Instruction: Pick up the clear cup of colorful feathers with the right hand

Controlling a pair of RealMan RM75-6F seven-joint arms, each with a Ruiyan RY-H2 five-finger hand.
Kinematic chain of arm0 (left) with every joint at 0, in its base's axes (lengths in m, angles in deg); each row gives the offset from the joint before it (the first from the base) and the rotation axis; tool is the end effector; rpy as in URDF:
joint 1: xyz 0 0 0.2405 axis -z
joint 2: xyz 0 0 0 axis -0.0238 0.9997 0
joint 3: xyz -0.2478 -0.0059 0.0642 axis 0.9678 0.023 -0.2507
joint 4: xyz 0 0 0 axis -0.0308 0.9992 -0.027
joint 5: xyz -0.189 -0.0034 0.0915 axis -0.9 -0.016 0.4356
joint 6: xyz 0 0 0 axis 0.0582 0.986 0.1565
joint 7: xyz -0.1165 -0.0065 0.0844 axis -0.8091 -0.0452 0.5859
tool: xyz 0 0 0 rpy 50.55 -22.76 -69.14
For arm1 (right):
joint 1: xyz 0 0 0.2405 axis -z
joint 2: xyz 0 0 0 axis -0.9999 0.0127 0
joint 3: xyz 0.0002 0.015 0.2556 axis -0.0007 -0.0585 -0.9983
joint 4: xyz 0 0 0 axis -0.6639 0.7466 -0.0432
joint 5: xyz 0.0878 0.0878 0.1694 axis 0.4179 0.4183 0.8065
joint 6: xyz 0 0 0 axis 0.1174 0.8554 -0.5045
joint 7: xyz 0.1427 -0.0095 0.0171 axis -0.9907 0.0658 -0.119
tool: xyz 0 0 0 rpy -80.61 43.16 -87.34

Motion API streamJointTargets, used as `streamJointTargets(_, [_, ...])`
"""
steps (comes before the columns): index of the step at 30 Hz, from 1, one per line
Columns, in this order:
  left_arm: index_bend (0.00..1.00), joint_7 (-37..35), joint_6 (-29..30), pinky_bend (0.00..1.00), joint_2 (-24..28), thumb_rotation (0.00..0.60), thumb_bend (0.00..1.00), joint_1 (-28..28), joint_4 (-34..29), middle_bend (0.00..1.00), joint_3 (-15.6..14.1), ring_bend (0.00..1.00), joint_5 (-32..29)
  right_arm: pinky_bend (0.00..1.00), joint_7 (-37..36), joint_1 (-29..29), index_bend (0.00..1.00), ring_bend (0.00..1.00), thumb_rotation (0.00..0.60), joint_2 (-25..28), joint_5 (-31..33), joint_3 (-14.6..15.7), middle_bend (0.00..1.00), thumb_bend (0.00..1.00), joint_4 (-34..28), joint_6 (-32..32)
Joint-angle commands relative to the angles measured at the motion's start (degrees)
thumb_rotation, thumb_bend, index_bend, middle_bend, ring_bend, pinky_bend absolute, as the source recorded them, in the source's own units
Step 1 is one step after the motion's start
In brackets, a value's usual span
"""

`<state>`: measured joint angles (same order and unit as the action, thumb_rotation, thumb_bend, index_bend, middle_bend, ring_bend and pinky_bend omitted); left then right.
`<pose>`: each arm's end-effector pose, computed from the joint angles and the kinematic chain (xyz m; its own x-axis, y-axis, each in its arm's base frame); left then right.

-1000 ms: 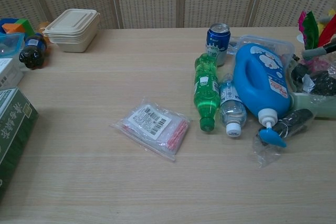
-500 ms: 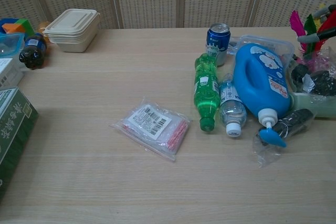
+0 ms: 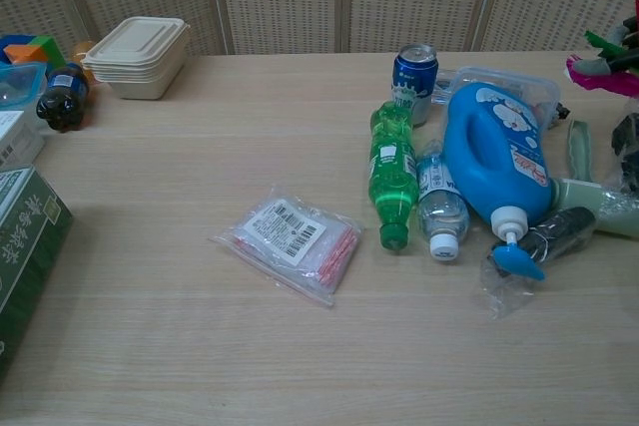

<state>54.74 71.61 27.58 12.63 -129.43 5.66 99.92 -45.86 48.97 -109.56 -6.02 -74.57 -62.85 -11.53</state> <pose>-0.2076 0.2011 0.1975 0.3232 0.0168 0.9462 0.9295 -0.1933 -0.3140 -0.3073 -0.4312 0.0441 -0.1673 0.1343 0.9767 -0.9568 0.2170 -0.1937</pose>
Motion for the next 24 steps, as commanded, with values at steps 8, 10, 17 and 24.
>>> streamJointTargets(8, [0.00,-0.01,-0.82,0.00,-0.84,0.600,0.26,0.52,0.56,0.00,0.23,0.00,-0.41,0.61,1.56,1.61,0.75,0.82,0.600,5.02,-1.26,-0.29,0.84,0.21,-9.10,3.92])
streamJointTargets(10, [0.00,-0.07,-1.02,0.00,-1.02,0.600,0.26,0.67,0.67,0.00,0.27,0.00,-0.42,0.61,2.21,2.15,0.75,0.82,0.600,6.77,-1.60,-0.47,0.84,0.21,-12.66,5.21])
streamJointTargets(17, [0.00,-0.32,-1.54,0.00,-1.66,0.600,0.26,1.01,1.13,0.00,0.28,0.00,-0.36,0.61,5.07,3.82,0.74,0.82,0.600,12.80,-1.58,-1.55,0.83,0.20,-24.56,8.06])
streamJointTargets(24, [0.00,-0.72,-1.41,0.00,-1.92,0.600,0.26,0.97,1.53,0.00,0.23,0.00,-0.11,0.61,7.74,4.90,0.74,0.82,0.600,16.86,-1.34,-1.64,0.83,0.20,-32.49,9.12])
